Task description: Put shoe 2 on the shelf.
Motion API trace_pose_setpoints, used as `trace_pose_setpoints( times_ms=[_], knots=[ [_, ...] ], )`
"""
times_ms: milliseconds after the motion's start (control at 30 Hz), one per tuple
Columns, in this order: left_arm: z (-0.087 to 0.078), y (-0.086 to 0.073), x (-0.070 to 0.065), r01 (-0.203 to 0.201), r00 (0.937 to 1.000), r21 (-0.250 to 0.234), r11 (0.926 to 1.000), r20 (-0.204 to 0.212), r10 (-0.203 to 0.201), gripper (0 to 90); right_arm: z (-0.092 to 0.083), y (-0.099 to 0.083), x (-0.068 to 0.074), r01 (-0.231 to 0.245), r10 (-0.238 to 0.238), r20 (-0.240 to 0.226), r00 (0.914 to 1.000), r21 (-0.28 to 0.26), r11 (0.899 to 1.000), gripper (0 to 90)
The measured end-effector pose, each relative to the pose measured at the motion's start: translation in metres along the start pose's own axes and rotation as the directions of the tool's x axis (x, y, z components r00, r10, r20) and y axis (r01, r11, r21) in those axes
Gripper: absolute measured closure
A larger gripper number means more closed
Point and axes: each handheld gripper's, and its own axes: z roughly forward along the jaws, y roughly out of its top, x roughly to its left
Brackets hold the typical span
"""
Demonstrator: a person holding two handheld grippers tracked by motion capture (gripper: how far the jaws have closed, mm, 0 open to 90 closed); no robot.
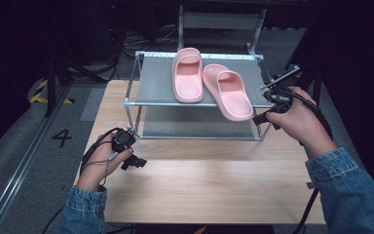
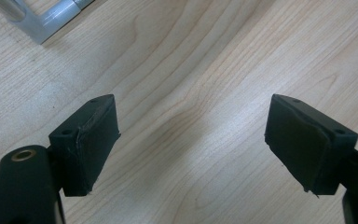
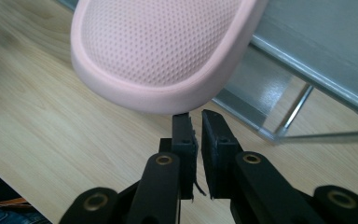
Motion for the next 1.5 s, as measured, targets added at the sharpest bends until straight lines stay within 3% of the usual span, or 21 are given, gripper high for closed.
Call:
trace_pose_setpoints(
  times_ms=[533, 600, 700, 967, 1100, 1200, 1500],
  knots=[
    [0.0, -0.001, 0.001, 0.004, 1.0, -0.003, 1.0, 0.005, -0.004, 18.1, 0.022, 0.024, 0.026, 0.056, -0.056, -0.037, 0.9977, -0.01, 0.998, 85.9],
    [-0.001, -0.001, 0.001, 0.004, 1.0, 0.0, 1.0, 0.005, -0.004, 18.2, 0.022, 0.025, 0.029, 0.063, -0.064, -0.02, 0.9978, -0.005, 0.998, 86.9],
    [-0.001, -0.002, 0.002, 0.002, 1.0, 0.0, 1.0, 0.004, -0.002, 18.1, 0.017, 0.022, 0.034, 0.065, -0.065, -0.033, 0.9974, 0.005, 0.998, 89.0],
    [0.0, -0.001, 0.0, 0.002, 1.0, 0.003, 1.0, 0.005, -0.002, 18.2, 0.013, 0.021, 0.061, 0.137, -0.136, -0.089, 0.9866, 0.002, 0.991, 89.0],
    [0.0, -0.001, 0.0, 0.004, 1.0, 0.002, 1.0, 0.005, -0.004, 18.1, 0.015, 0.028, 0.059, 0.13, -0.13, -0.078, 0.9884, -0.004, 0.991, 90.0],
    [0.0, -0.002, 0.002, 0.008, 1.0, 0.005, 1.0, 0.003, -0.008, 18.1, 0.017, 0.032, 0.054, 0.119, -0.119, -0.042, 0.9919, -0.003, 0.993, 90.0],
    [0.001, -0.002, 0.003, 0.011, 0.9999, 0.002, 0.9999, 0.008, -0.011, 18.2, 0.034, 0.051, 0.039, 0.076, -0.078, -0.037, 0.9963, -0.038, 0.996, 90.0]
  ],
)
